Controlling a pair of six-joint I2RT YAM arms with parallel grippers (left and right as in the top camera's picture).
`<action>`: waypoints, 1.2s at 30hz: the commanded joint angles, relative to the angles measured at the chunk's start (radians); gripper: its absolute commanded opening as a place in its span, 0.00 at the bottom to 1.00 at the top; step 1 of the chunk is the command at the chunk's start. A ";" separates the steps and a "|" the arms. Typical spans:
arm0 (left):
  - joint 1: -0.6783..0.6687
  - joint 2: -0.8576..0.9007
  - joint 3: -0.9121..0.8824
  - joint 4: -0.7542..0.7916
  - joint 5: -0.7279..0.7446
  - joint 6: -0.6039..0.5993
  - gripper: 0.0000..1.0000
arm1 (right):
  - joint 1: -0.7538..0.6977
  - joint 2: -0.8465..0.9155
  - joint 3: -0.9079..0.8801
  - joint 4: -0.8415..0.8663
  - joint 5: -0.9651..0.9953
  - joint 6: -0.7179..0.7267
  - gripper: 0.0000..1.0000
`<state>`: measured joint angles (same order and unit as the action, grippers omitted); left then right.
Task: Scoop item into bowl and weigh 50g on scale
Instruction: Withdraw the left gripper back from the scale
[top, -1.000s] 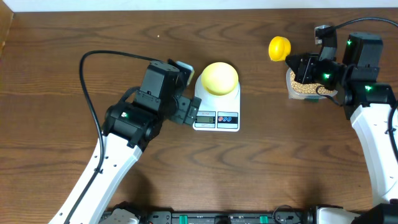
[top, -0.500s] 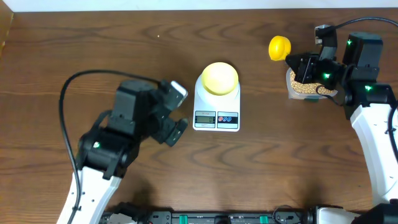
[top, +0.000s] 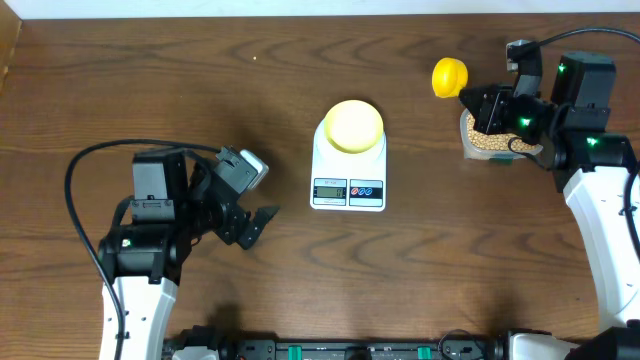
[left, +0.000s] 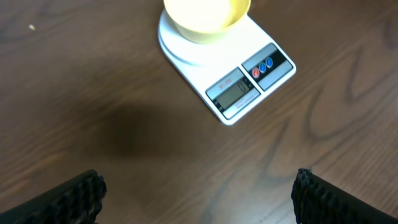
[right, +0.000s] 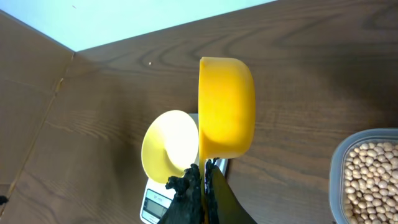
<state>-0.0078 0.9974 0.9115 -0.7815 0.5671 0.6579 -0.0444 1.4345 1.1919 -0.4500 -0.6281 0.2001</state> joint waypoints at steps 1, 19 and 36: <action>0.005 -0.004 -0.034 -0.002 0.095 0.060 0.97 | -0.002 -0.010 0.021 -0.007 0.001 -0.015 0.01; 0.005 0.060 -0.041 0.044 0.072 0.094 0.98 | -0.002 -0.010 0.021 -0.014 0.001 -0.015 0.01; 0.005 0.078 -0.041 0.042 0.072 0.094 0.97 | -0.002 -0.010 0.021 -0.019 0.001 -0.016 0.01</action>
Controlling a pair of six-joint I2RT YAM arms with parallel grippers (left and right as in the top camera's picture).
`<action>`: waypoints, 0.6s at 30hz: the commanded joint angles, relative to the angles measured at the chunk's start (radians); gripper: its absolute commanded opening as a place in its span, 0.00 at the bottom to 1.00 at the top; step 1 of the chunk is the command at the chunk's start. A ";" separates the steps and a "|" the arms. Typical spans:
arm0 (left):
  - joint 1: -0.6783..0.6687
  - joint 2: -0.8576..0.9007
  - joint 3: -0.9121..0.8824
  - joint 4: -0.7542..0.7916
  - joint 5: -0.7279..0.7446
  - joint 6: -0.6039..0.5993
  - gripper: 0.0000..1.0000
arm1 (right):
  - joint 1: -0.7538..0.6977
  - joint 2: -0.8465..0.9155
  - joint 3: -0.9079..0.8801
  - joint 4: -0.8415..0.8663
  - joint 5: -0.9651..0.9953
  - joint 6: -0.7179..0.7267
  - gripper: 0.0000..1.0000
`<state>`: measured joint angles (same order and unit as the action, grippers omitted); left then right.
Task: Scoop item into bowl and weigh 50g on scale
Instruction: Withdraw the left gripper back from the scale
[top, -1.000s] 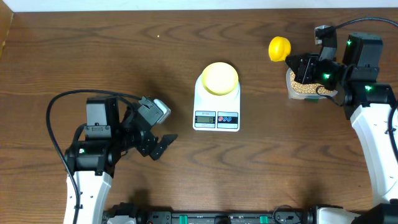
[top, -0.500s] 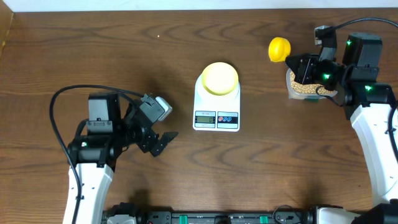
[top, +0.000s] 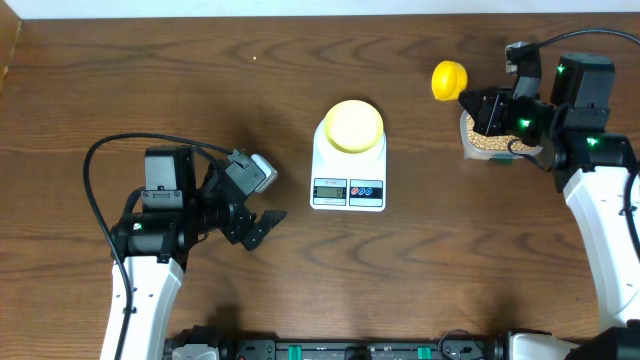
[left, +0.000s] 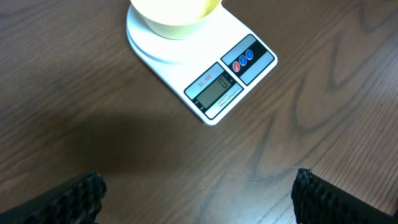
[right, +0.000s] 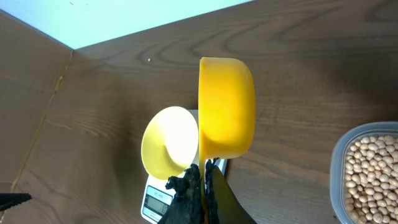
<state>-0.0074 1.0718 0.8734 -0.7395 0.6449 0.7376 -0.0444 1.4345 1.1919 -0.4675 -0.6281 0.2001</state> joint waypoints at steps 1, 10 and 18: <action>0.005 0.004 -0.003 0.000 -0.006 0.014 0.98 | -0.002 -0.010 0.021 -0.002 0.001 -0.016 0.01; 0.004 0.005 -0.003 0.034 -0.005 0.014 0.97 | -0.002 -0.010 0.021 -0.005 0.001 -0.016 0.01; 0.004 0.005 -0.003 0.042 -0.005 0.014 0.98 | -0.002 -0.010 0.021 -0.018 0.002 -0.023 0.01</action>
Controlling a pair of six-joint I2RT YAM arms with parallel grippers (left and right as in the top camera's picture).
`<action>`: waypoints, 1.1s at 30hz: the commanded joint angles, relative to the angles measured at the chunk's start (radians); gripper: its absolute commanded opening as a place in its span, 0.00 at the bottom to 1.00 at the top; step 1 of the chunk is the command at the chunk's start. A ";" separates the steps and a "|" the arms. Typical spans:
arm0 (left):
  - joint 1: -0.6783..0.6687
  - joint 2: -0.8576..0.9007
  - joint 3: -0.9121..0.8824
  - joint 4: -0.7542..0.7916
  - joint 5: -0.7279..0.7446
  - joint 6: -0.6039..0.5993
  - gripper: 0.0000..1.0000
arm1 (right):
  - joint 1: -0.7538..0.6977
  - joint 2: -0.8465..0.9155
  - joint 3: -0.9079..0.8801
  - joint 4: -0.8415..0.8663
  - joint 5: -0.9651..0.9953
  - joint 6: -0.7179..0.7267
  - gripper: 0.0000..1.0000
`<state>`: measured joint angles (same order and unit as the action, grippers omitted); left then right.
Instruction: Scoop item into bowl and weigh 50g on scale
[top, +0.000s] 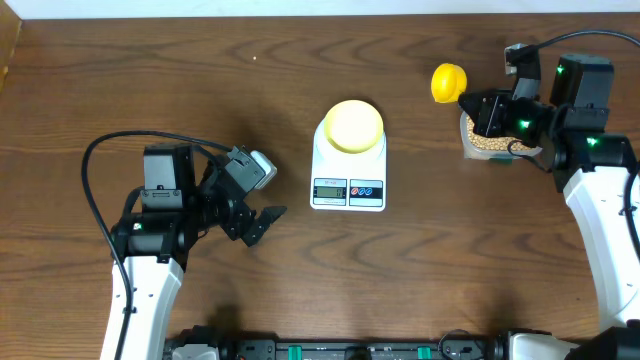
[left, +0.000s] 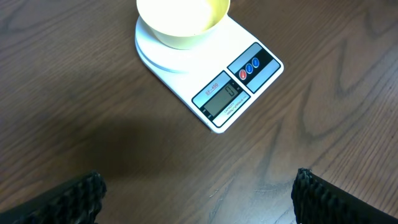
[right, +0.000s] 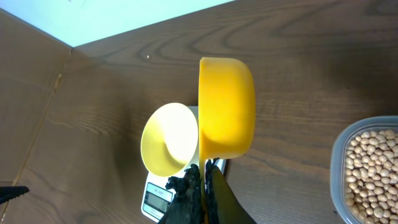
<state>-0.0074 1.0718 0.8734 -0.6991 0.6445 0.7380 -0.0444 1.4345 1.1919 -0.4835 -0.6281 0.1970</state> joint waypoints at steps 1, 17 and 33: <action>0.004 0.005 -0.003 0.002 -0.005 0.013 0.98 | -0.002 -0.010 0.021 -0.002 0.002 -0.020 0.01; 0.004 0.005 -0.003 0.036 -0.005 0.014 0.98 | -0.002 -0.010 0.021 -0.003 0.002 -0.020 0.01; 0.004 0.006 -0.003 0.027 -0.004 0.013 0.98 | -0.002 -0.010 0.021 -0.003 0.001 -0.020 0.01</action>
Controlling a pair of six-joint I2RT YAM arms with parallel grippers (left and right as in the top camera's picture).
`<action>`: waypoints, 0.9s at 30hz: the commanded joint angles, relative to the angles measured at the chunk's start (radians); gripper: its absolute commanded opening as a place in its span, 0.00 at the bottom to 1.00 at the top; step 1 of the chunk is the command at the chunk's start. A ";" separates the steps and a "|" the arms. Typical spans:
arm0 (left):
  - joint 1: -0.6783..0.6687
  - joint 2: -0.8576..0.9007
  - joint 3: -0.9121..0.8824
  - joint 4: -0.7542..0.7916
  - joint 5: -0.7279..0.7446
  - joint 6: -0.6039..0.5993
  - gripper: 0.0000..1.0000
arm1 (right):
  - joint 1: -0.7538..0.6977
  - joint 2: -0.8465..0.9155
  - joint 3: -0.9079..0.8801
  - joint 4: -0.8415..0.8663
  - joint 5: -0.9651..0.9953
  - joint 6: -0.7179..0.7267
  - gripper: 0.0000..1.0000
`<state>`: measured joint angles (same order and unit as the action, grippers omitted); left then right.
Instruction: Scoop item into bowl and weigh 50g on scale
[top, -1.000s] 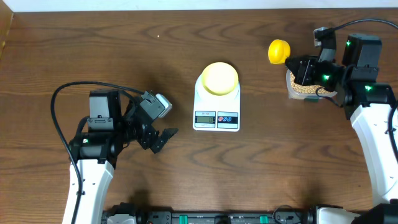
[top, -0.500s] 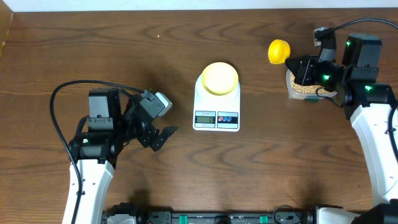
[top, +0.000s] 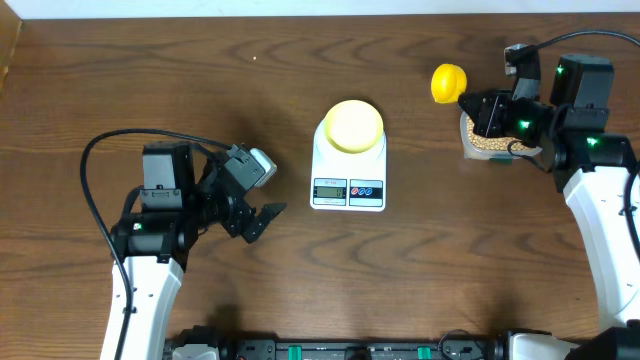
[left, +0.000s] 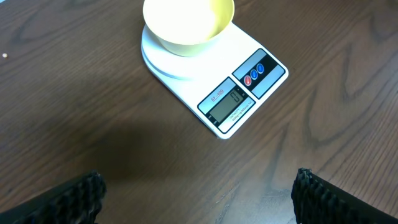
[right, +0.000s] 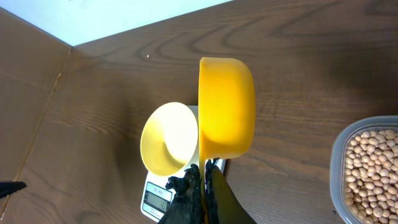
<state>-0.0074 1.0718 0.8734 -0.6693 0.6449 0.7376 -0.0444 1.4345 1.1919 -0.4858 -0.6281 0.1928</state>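
A pale yellow bowl (top: 353, 124) stands empty on the white scale (top: 348, 176) at the table's middle; the scale's display (left: 229, 101) reads 0. My right gripper (right: 203, 171) is shut on the handle of a yellow scoop (right: 226, 106), held in the air at the far right (top: 449, 80). Just beside it sits a clear tub of soybeans (right: 367, 168), also seen under the right arm (top: 487, 142). My left gripper (top: 252, 222) hangs open over bare wood, left of the scale, with its two fingertips (left: 74, 193) wide apart.
A wooden table (top: 200, 90) carries everything. A light wall runs along the far edge. The left arm's cable (top: 95, 160) loops over the table at the left. Robot bases sit along the front edge.
My left wrist has shifted slightly, so the scale and bowl sit a little lower and further right in its view. The right gripper and scoop have not visibly moved.
My left gripper stayed open left of the scale, moving a little forward and toward it between the oldest moment and the later ones. My right gripper held the yellow scoop beside the soybean tub throughout, nearly still. The bowl on the scale stayed empty.
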 joint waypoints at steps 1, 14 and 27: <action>0.004 0.006 -0.003 -0.006 -0.001 0.013 0.98 | -0.002 -0.010 0.021 -0.001 0.001 -0.016 0.01; 0.004 0.006 -0.003 -0.018 -0.003 0.006 0.98 | -0.002 -0.010 0.021 -0.004 0.001 -0.016 0.01; 0.004 0.006 -0.003 -0.018 -0.003 0.006 0.97 | -0.002 -0.010 0.021 -0.010 0.001 -0.015 0.01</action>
<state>-0.0074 1.0718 0.8734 -0.6834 0.6449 0.7376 -0.0444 1.4345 1.1919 -0.4938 -0.6281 0.1928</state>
